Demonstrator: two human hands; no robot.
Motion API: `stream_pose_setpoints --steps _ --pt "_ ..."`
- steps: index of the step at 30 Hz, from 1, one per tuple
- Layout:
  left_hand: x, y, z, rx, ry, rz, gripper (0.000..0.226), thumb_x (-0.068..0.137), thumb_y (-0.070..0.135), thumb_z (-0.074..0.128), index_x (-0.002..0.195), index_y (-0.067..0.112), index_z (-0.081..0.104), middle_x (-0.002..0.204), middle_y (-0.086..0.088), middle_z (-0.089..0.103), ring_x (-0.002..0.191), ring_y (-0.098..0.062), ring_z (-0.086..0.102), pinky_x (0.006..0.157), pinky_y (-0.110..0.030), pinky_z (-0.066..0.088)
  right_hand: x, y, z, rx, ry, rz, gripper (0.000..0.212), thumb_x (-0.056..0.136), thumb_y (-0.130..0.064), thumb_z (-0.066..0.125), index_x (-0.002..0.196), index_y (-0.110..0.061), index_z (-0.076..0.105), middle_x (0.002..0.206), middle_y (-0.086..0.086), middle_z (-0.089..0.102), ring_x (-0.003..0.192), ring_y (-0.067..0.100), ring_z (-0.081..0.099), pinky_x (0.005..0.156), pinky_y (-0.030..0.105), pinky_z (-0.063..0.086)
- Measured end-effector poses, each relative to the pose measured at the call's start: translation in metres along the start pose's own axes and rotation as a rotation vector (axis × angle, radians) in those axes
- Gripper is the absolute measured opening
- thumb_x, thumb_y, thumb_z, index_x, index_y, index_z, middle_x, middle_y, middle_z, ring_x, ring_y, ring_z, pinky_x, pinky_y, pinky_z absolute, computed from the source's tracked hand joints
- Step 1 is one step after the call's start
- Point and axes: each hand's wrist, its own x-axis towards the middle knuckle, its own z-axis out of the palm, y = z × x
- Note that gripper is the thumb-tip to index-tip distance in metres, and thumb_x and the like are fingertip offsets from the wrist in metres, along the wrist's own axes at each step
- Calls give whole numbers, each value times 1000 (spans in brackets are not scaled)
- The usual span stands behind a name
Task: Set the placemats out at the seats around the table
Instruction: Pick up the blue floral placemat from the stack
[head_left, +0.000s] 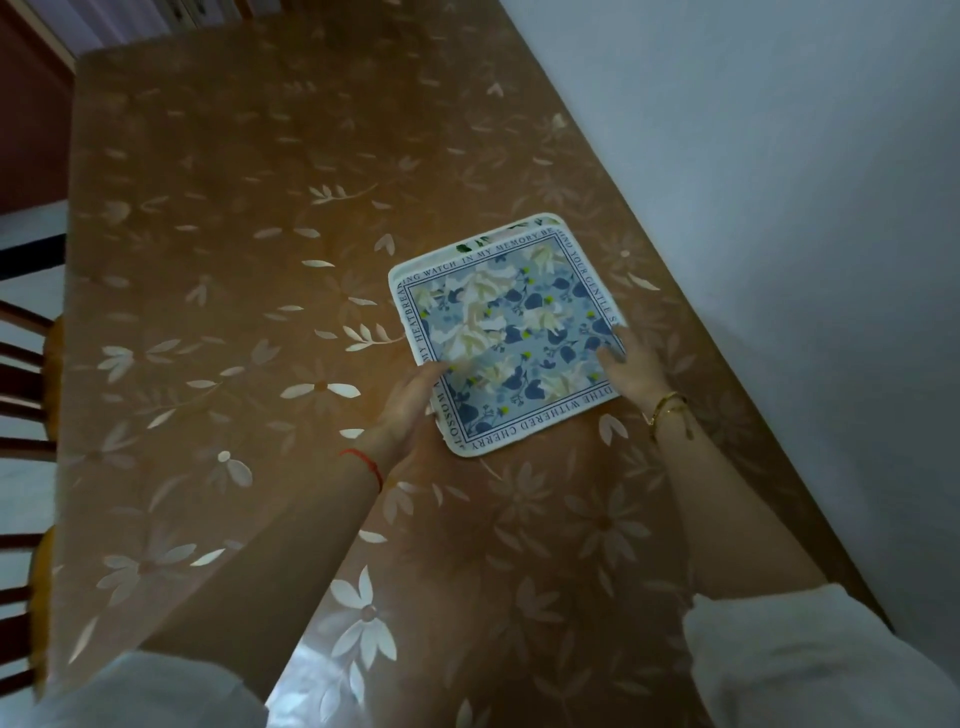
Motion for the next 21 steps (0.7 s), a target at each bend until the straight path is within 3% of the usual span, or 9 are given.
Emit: stream_pose_setpoints --steps 2,5,7,9,12,15,17,19,21 --pt "0 -1 1 29 5 6 21 96 33 55 108 20 67 128 -9 65 121 -28 59 104 -48 46 -1 1 -3 -19 38 -11 51 98 -23 53 145 -4 42 150 19 39 139 33 39 114 37 33" --pt "-3 0 2 135 28 57 15 94 33 57 97 25 69 113 1 70 108 -19 64 82 -32 51 -6 -1 -3 -107 131 -21 49 93 -25 59 137 -3 52 145 20 41 136 35 38 116 39 31" --pt "-3 -1 1 274 73 131 34 91 34 61 120 17 67 117 -1 69 110 -21 64 89 -36 53 -8 -3 -5 -104 203 -37 47 87 -20 66 129 -2 56 138 20 47 132 36 41 114 44 33" --pt "-7 0 -2 373 192 205 49 87 26 68 132 9 57 117 -7 67 107 -25 65 95 -43 54 -12 -5 -8 12 254 -53 41 82 -10 70 120 3 60 127 21 58 118 36 54 102 44 45" --pt "-11 1 -9 295 288 210 46 77 3 74 116 8 50 115 -7 66 93 -19 66 85 -39 58 -27 -9 -12 113 249 -43 26 86 1 61 111 6 65 110 25 67 91 28 63 76 30 49" --pt "-19 -2 -17 241 240 108 41 78 -6 67 117 3 55 114 -9 69 106 -27 67 90 -46 57 -45 -12 -18 96 238 -70 22 90 2 56 111 7 61 113 26 64 97 34 62 76 30 47" --pt "-32 -9 -25 228 212 93 22 81 -10 59 97 6 62 102 -11 70 105 -33 67 90 -50 57 -62 -13 -21 94 222 -75 22 93 -1 54 114 5 56 117 23 62 101 34 60 77 29 45" --pt "-52 -18 -30 172 201 98 19 82 -10 56 87 9 57 92 -10 66 100 -37 66 88 -53 57 -82 -11 -24 84 218 -98 22 94 -6 55 114 4 53 111 19 62 89 27 57 68 23 38" --pt "-72 -28 -37 115 188 99 16 84 -7 56 95 4 54 96 -13 64 102 -39 65 87 -55 57 -104 -8 -27 86 229 -119 20 94 -11 56 110 3 53 103 15 62 84 22 54 66 21 36"
